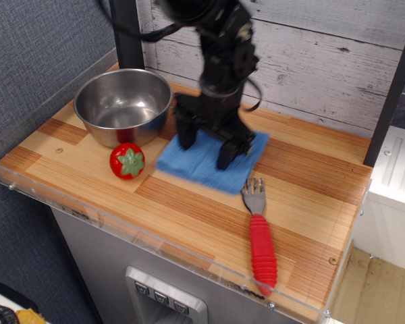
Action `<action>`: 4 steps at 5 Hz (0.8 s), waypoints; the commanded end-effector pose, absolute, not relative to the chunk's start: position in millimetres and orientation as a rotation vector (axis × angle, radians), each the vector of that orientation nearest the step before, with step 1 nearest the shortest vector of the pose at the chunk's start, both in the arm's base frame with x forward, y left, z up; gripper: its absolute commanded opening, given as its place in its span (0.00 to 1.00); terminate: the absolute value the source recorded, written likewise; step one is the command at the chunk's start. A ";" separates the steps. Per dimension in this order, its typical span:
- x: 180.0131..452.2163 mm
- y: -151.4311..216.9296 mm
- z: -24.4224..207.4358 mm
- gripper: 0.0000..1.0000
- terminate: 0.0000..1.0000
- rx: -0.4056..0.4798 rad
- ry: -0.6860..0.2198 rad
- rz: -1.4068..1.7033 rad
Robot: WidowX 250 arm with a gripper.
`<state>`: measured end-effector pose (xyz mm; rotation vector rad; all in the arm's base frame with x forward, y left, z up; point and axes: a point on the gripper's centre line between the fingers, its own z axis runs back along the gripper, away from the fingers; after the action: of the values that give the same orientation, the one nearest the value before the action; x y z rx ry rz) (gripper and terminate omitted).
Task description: Slide the towel straight back to the edge of the table
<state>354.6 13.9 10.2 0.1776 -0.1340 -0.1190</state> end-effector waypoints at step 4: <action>397.3 -28.8 15.5 1.00 0.00 0.137 -0.134 -0.196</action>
<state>398.8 -17.7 11.5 0.1342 -0.1213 -0.1601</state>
